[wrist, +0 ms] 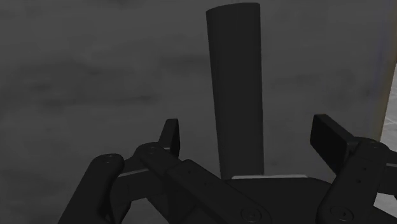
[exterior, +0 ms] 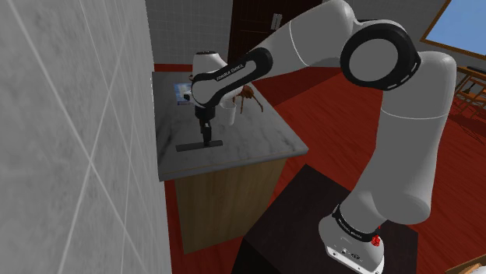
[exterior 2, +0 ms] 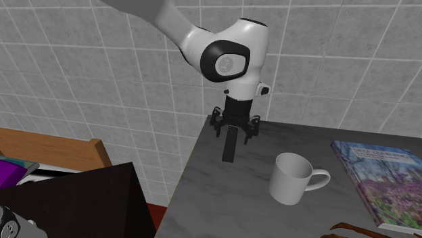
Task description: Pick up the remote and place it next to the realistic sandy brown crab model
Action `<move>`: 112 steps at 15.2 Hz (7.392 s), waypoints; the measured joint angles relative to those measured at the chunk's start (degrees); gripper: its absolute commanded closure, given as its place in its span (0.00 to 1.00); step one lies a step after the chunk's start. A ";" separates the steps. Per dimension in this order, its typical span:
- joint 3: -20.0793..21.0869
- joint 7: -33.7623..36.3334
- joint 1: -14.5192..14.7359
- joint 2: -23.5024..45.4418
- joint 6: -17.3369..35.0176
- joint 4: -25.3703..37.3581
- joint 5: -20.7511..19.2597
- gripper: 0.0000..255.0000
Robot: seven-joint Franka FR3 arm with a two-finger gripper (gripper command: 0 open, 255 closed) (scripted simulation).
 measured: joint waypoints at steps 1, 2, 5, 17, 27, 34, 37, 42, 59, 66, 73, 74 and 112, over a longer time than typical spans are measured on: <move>0.03 -0.11 -0.02 0.56 0.69 -0.13 0.06 0.00; 0.08 -0.08 0.04 0.99 1.20 -0.23 0.09 0.00; 0.15 -0.14 0.08 1.89 2.66 -0.78 0.19 0.00; 0.11 -0.24 0.02 1.84 2.96 -0.88 0.19 1.00; 0.06 0.13 0.13 -0.33 -0.13 -0.16 -0.02 1.00; -0.07 0.45 0.13 -3.39 -4.62 1.28 -0.32 1.00; -0.08 0.68 0.19 -4.44 -6.51 2.13 -0.44 1.00; -0.13 0.94 0.21 -6.17 -9.83 3.72 -0.61 1.00; -3.27 -6.22 -4.45 -11.15 -16.84 5.30 -0.85 1.00; -6.85 -15.01 -9.68 -11.10 -17.23 5.28 -0.75 1.00; -10.21 -23.78 -15.10 -8.40 -18.61 8.92 -0.24 1.00; -10.73 -25.24 -16.07 -7.63 -19.17 10.15 -0.08 1.00; -12.49 -37.13 -23.69 7.02 -4.31 9.01 4.22 1.00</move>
